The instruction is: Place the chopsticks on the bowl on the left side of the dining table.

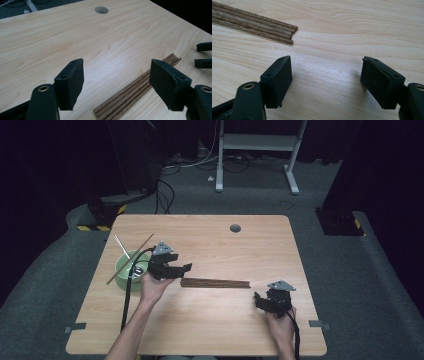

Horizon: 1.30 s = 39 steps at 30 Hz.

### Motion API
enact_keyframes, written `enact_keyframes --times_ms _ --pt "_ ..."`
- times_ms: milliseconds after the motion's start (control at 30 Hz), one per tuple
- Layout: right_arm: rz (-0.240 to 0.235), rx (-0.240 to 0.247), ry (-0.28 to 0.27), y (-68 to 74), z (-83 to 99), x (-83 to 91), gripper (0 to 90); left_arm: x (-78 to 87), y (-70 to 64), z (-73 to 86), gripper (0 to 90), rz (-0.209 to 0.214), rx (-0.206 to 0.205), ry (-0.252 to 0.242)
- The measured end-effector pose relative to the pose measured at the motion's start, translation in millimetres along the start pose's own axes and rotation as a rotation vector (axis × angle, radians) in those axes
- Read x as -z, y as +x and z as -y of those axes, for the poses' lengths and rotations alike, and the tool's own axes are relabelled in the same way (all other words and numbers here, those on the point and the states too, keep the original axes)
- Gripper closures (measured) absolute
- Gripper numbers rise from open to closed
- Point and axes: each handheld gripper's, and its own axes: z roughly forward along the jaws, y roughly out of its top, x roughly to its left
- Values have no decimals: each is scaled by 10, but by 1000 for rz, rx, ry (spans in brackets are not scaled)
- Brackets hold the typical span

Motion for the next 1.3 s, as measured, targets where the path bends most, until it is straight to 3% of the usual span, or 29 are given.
enact_keyframes --times_ms 133,600,833,1300 --pt "0 0 0 0 0 0 248 -55 -31 -37 280 17 8 -11" --pt "0 0 0 0 0 0 248 -324 -220 -152 263 43 -47 30" --pt "0 0 0 0 0 0 248 -519 -295 -127 264 70 -73 84" --pt "0 0 0 0 0 0 248 -888 -471 -108 284 78 -132 166"
